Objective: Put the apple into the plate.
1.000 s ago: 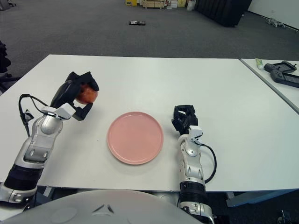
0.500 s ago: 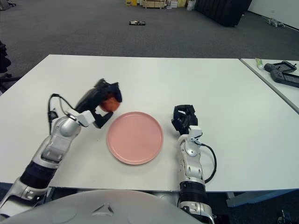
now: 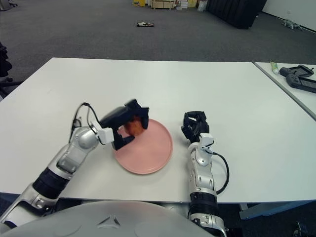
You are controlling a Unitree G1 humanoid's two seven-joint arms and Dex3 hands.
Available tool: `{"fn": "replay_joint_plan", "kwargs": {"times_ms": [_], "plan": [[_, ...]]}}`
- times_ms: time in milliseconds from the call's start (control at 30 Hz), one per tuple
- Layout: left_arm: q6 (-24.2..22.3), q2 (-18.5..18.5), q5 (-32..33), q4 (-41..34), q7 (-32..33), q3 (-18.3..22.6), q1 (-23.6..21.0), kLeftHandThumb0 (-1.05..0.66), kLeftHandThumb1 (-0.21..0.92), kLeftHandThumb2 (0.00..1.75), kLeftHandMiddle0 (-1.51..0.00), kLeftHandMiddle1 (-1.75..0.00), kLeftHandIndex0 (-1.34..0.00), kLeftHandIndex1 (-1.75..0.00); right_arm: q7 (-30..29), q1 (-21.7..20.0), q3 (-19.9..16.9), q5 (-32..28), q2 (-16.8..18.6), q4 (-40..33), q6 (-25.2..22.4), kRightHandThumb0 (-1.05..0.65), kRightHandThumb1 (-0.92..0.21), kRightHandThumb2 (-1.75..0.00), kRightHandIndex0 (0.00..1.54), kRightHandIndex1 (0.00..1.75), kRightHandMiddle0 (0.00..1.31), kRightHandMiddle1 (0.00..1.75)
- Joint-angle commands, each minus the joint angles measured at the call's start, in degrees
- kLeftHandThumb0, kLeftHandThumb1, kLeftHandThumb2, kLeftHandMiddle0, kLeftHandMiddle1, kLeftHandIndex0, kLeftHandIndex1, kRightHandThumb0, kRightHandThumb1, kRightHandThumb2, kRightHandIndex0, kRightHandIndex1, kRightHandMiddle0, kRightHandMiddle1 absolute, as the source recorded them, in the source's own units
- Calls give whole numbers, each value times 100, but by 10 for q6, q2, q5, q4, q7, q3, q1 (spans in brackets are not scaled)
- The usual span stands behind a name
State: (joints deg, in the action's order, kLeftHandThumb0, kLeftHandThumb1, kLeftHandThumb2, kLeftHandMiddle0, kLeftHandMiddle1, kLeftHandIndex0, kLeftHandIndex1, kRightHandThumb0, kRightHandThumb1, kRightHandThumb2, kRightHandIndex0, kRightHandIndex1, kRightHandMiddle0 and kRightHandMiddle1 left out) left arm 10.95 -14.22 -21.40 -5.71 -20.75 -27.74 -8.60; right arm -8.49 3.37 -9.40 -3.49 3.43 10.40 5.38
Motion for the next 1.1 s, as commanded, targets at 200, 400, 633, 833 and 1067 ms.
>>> {"fn": "replay_joint_plan", "kwargs": {"times_ms": [200,400,633,833,1067], "plan": [[24,15,-18,57,-24,-46,-26,0,-2,164,-92,-158,-63,-175,-3,12,-3,-4,4,21,-20,-36,-83,-66,44,129,24,175],[29,25,-19,91,-23,-57,-20,0,-2,165,-92,-159,-63,-175,-2,11,-5,-6,3,23,-18,-36,-81,-67,44,130,25,175],[35,34,-21,111,-17,-55,-15,0,-2,165,-92,-159,-63,-175,-3,12,-6,-6,4,21,-20,-36,-79,-71,45,130,27,175],[50,38,-21,132,-6,-50,-15,0,-2,165,-92,-159,-63,-175,-1,14,-5,-7,4,19,-20,-36,-78,-72,45,130,27,175],[50,38,-1,126,-13,-36,-10,0,-2,164,-92,-158,-63,-175,-1,14,-5,-7,4,20,-20,-36,-79,-72,45,130,27,175]]}}
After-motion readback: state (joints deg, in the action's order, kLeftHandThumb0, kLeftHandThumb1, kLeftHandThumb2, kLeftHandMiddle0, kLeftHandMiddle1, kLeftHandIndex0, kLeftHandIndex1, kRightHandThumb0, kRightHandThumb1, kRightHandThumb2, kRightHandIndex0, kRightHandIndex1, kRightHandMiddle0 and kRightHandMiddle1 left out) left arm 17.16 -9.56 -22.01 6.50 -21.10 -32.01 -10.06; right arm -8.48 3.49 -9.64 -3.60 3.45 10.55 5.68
